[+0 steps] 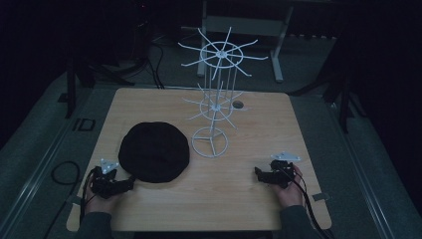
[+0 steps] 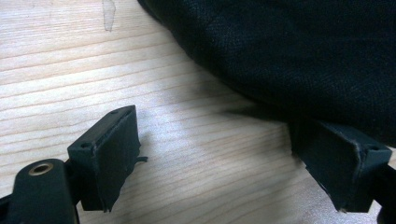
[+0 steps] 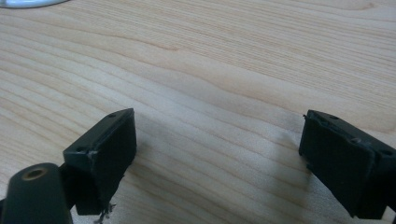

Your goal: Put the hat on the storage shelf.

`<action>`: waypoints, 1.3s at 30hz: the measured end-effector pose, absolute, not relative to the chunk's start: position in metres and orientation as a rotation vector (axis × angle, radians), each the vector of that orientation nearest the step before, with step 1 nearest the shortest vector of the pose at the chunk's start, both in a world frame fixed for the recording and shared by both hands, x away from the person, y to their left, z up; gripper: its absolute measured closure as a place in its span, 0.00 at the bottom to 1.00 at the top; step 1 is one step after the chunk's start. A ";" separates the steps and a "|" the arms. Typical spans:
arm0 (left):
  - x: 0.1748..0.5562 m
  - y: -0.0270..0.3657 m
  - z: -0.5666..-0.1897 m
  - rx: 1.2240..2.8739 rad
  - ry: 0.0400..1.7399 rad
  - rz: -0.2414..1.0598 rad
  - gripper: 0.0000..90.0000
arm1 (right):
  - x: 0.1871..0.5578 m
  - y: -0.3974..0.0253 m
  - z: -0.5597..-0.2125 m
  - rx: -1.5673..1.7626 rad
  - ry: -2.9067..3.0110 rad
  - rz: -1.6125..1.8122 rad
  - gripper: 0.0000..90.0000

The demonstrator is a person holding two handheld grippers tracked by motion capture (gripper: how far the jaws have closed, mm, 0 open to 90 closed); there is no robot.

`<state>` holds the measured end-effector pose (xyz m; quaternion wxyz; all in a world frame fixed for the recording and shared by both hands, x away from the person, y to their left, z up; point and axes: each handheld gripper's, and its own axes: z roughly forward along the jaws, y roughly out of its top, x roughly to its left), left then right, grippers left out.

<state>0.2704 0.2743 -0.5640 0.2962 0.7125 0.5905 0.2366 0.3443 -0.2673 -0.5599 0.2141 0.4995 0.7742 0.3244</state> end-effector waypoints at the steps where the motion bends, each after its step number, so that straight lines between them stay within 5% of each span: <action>1: 0.271 0.275 -0.564 1.898 1.567 0.628 0.17 | 0.344 -0.267 -0.560 1.386 2.148 0.899 0.12; 5: 0.270 0.276 -0.562 1.912 1.563 0.619 0.21 | 0.344 -0.267 -0.560 1.385 2.148 0.899 0.12; 15: 0.265 0.274 -0.551 1.966 1.539 0.568 0.57 | 0.344 -0.267 -0.560 1.387 2.146 0.897 0.12; 22: 0.252 0.276 -0.522 1.913 1.501 0.592 0.53 | 0.344 -0.267 -0.560 1.388 2.146 0.898 0.12; 30: 0.270 0.273 -0.501 1.852 1.519 0.602 0.28 | 0.344 -0.267 -0.560 1.388 2.146 0.898 0.12; 39: 0.313 0.273 -0.526 1.916 1.638 0.511 0.28 | 0.344 -0.267 -0.560 1.388 2.145 0.898 0.12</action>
